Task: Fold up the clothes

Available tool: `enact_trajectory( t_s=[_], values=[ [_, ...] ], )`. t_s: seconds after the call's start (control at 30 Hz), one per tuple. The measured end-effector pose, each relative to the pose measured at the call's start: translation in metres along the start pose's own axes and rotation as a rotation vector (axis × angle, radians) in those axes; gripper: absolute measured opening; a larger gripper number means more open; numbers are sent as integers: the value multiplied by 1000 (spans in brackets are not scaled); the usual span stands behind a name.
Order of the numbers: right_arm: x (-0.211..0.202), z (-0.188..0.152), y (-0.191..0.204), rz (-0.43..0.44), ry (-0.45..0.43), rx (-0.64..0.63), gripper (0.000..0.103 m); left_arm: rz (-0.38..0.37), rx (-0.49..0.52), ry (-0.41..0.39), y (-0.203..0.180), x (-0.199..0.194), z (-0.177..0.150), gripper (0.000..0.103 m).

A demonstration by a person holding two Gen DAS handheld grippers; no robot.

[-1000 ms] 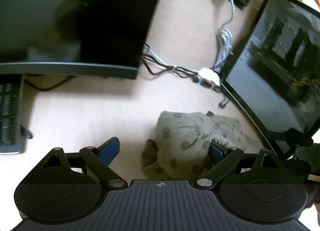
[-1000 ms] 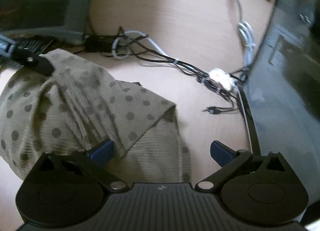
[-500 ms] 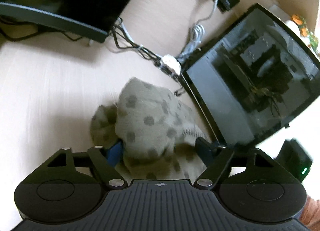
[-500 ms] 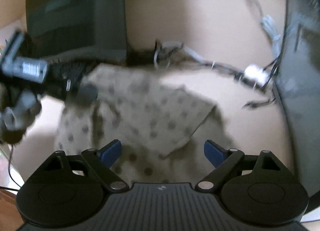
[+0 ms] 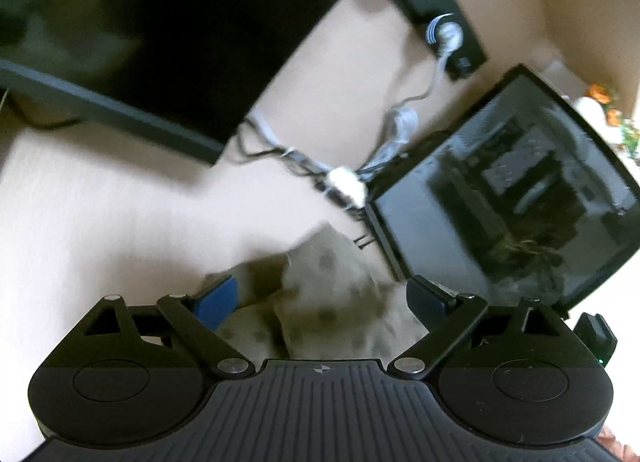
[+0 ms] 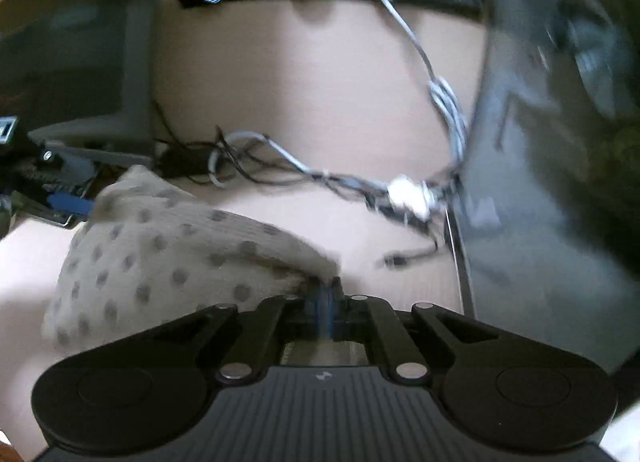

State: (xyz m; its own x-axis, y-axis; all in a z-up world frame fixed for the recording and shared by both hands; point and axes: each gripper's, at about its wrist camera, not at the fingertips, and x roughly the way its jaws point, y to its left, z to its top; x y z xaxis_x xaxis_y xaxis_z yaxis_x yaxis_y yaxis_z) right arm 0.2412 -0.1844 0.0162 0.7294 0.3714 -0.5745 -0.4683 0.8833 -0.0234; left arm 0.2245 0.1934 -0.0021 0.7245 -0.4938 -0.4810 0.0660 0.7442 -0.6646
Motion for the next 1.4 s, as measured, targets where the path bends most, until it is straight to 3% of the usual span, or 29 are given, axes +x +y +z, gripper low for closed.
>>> enact_trajectory(
  t_s=[0.13, 0.17, 0.2, 0.23, 0.27, 0.3, 0.37, 0.43, 0.53, 0.63, 0.7, 0.8, 0.93, 1.07, 1.2, 1.4],
  values=[
    [2, -11, -4, -1, 11, 46, 33, -33, -53, 60, 10, 16, -4, 94],
    [6, -9, -2, 0, 9, 32, 35, -35, -54, 63, 11, 20, -5, 91],
    [10, -7, 0, 1, 6, 17, 36, 18, -46, 43, 11, 24, -4, 71],
    [14, -4, 2, 1, 4, 3, 43, 108, -40, 13, 11, 27, -1, 62],
    [18, -2, 4, 2, 2, -11, 57, 190, -56, -18, 15, 29, 2, 62],
    [22, 0, 6, 3, -1, -25, 64, 266, -91, -49, 20, 29, 5, 63],
    [31, 5, 11, 5, -6, -54, 79, 305, -150, -89, 30, 22, 8, 65],
    [39, 10, 15, 6, -10, -82, 79, 276, -171, -99, 31, 10, 6, 84],
    [74, 0, 24, 43, 108, -60, 79, 222, -169, -84, 26, -14, -3, 91],
    [77, -7, 42, 48, 158, 25, 78, 115, -174, -52, 24, -40, -19, 93],
    [70, -8, 59, 117, 214, 58, 78, 75, -182, -23, 26, -54, -33, 93],
    [54, -13, 81, 300, 274, 77, 78, 93, -189, -23, 26, -75, -45, 93],
    [17, -2, 88, 362, 124, -31, 80, 131, -196, -35, 25, -103, -60, 94],
    [13, 13, 73, 241, 3, -77, 83, 157, -194, -37, 21, -129, -74, 94],
    [32, 9, 93, 278, 8, -118, 83, 99, -137, 26, 2, -140, -88, 91],
    [74, -15, 136, 288, 39, -303, 83, 40, -26, 106, -17, -125, -106, 91]
  ],
)
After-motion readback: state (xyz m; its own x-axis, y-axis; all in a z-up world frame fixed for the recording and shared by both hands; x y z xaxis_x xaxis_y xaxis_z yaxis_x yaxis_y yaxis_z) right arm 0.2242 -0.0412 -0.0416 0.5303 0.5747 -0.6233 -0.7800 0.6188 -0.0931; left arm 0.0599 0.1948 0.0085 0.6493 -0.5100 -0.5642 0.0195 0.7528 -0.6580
